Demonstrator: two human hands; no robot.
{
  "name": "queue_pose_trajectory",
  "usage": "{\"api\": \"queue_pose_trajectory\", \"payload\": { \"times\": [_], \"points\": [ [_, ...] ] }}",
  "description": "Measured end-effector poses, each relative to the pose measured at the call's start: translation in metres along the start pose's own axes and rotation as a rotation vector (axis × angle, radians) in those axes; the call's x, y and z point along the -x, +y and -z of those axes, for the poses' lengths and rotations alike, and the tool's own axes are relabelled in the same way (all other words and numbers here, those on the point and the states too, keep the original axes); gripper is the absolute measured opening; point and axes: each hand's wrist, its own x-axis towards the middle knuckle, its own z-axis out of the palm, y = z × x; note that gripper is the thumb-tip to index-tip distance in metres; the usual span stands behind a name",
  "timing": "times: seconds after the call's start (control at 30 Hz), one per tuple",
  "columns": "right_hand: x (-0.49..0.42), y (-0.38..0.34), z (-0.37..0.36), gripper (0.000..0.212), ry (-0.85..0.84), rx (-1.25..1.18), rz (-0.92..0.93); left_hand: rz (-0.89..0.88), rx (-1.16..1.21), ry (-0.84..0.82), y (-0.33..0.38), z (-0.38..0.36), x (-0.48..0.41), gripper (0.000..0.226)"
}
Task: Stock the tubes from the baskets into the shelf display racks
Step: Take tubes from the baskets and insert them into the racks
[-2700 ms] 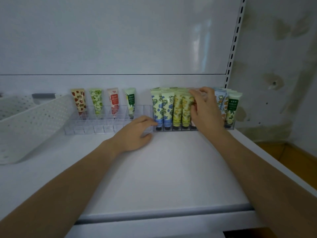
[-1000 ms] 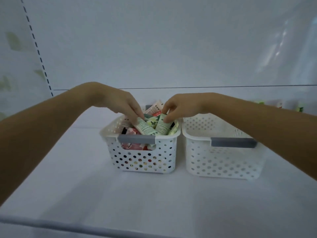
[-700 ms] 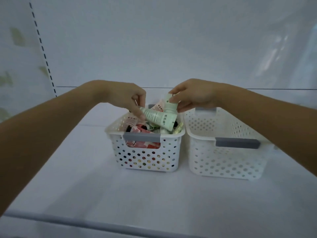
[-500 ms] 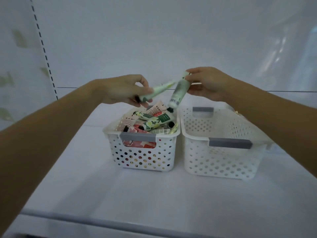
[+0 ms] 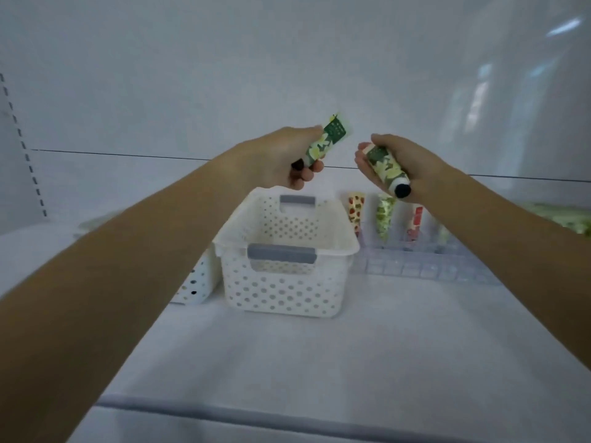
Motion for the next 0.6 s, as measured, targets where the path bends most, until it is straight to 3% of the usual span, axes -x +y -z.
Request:
{"api": "queue_pose_trajectory", "payload": {
  "times": [0.2,0.33,0.43,0.6],
  "points": [
    [0.024,-0.048,0.088,0.013,0.045,0.102,0.096,-0.009,0.025,0.098,0.017,-0.088,-0.013,0.028],
    [0.033,-0.069,0.142,0.006,0.22,0.431,0.258,-0.057,0.12,0.092,0.022,-0.142,-0.021,0.038],
    [0.035,-0.077,0.171,0.011,0.256,0.634,0.353,-0.074,0.219,0.096,0.024,-0.177,-0.026,0.047],
    [0.028,-0.072,0.197,0.009,0.339,0.926,0.522,0.01,0.335,0.202,0.003,-0.219,-0.047,0.037]
  ]
}}
